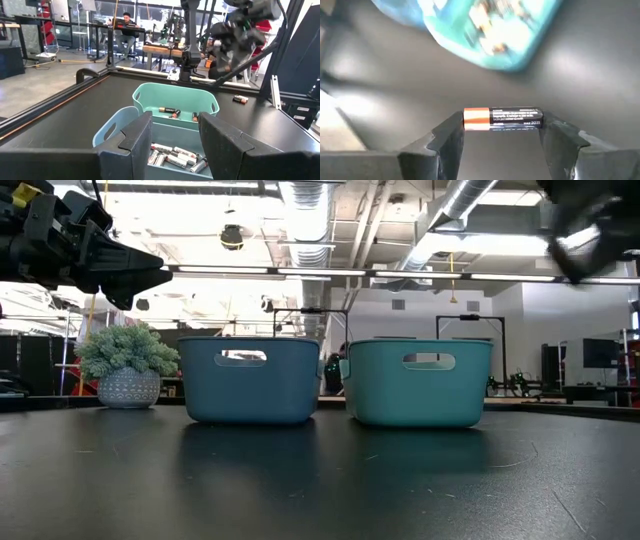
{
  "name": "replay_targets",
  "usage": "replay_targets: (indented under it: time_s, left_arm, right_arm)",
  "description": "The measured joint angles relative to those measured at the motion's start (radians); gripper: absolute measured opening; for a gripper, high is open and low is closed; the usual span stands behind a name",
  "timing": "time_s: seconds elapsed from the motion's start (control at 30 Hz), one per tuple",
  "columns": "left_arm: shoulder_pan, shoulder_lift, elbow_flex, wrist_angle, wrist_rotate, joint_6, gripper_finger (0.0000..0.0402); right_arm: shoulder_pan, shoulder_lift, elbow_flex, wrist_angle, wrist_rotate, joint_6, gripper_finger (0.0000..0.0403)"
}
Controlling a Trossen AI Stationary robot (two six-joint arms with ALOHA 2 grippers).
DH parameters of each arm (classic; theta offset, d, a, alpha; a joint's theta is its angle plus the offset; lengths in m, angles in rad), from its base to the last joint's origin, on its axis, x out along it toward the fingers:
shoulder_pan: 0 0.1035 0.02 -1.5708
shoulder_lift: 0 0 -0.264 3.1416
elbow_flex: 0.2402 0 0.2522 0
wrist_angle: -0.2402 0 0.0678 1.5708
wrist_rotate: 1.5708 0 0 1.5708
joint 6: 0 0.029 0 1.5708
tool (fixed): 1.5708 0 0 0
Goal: Sort batteries
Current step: Put the black battery into the green bin
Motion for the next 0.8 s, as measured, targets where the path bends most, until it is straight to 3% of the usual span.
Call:
replay_targets:
  time_s: [0.17, 0.33, 0.43, 0.53, 0.8]
  left_arm:
    - [0.0, 0.0, 0.0, 0.0, 0.0, 0.0, 0.0158]
    - [0.0, 0.0, 0.0, 0.0, 0.0, 0.0, 0.0158]
    - [0.0, 0.0, 0.0, 0.0, 0.0, 0.0, 0.0158]
    - [0.0, 0.0, 0.0, 0.0, 0.0, 0.0, 0.0158]
    - [0.0, 0.0, 0.0, 0.0, 0.0, 0.0, 0.0158]
  right_arm:
    - [-0.129, -0.07, 0.001, 0.177, 0.202, -0.153, 0.0234]
    - [-0.305, -0.079, 0.002, 0.47, 0.22, -0.45, 0.0234]
    - [-0.412, -0.069, 0.002, 0.624, 0.161, -0.584, 0.0234]
    - [-0.509, -0.04, 0.015, 0.67, 0.075, -0.636, 0.0235]
    - [-0.674, 0.129, 0.205, 0.454, -0.142, -0.654, 0.0235]
